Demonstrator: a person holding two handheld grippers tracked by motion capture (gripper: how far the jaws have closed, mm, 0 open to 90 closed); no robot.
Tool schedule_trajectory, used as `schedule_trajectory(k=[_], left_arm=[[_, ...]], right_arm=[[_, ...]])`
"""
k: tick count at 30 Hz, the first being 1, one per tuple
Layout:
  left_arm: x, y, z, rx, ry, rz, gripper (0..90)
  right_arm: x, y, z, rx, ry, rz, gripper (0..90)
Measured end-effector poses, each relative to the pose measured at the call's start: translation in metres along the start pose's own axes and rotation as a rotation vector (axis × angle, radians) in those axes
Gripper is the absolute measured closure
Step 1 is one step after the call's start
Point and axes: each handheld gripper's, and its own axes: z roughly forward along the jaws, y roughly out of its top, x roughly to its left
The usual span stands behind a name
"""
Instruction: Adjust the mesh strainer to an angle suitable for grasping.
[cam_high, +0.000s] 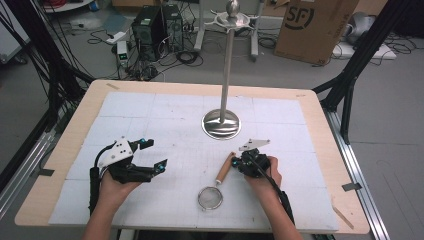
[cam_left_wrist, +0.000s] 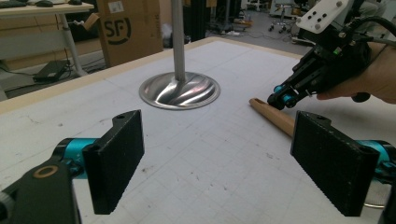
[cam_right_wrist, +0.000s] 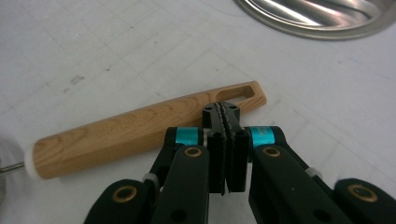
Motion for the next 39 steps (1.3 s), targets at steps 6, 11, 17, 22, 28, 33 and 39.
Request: schedule_trajectory(k=[6,11,17,22,28,33,39], left_arm=[[0.0,0.0,0.0,-0.003,0.001,-0.003,18.0],[0.0,0.0,0.0,-0.003,-0.001,-0.001,18.0],[0.001,0.0,-0.001,-0.004,0.001,-0.004,18.0],[0.001,0.0,-0.001,0.001,0.0,-0.001,18.0],[0.001,0.0,0.0,0.005,0.002,-0.001,17.9],[0.001,0.0,-0.001,0.002,0.002,-0.001,17.9],[0.001,0.0,-0.001,0.001,0.002,-0.003,17.9]], right_arm=[[0.012,0.012,0.008,0.001,0.031,-0.029,89.6],[0.023,0.022,0.016,0.01,0.065,-0.054,89.6],[0.042,0.033,0.025,0.018,0.112,-0.108,89.6],[0.05,0.039,0.013,-0.041,0.151,-0.13,89.6],[0.069,0.04,0.009,-0.04,0.223,-0.182,89.6],[0.082,0.037,0.014,0.002,0.266,-0.204,89.5],[0.087,0.031,0.018,0.041,0.279,-0.227,89.6]])
